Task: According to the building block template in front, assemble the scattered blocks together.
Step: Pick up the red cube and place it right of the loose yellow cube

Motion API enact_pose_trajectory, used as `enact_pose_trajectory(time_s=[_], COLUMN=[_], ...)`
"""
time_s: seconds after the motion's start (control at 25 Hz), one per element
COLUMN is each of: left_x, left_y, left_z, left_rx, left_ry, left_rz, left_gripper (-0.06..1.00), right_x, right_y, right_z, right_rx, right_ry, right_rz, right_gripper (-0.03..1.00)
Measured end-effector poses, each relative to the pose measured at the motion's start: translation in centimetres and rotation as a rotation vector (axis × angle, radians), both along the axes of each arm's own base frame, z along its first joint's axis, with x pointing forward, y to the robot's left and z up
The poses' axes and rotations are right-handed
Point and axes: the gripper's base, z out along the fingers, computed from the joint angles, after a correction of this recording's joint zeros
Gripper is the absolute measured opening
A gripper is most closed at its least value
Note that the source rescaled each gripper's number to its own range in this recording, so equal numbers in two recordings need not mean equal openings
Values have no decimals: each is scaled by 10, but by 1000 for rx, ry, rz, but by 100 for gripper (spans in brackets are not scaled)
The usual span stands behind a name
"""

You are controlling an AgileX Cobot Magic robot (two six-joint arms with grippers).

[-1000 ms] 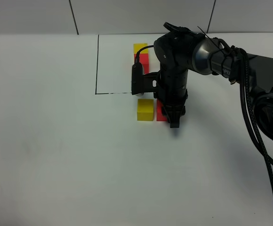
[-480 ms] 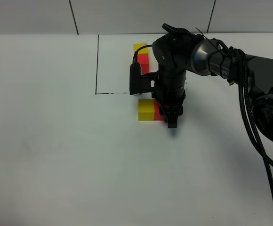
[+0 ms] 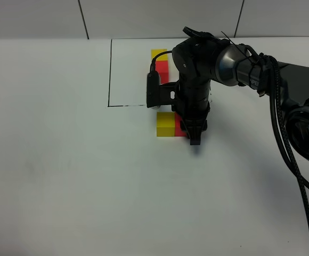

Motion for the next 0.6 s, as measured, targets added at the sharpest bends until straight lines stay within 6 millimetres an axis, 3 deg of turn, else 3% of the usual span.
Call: enact_pose_trajectory(time_s=[0.44, 0.52, 0.6], left_x=[0, 0, 0], left_y=[0, 0, 0], left_z=[0, 0, 0], left_rx=[0, 0, 0], left_ry=[0, 0, 0], left_rz=[0, 0, 0], left_gripper=[71, 71, 71], right_x=[0, 0, 1], right_y=[0, 0, 0], right_z=[0, 0, 1], right_rx=[-2, -1, 3], right_ry=[0, -1, -7], right_rz=[4, 6, 7], right_gripper=[1, 7, 22])
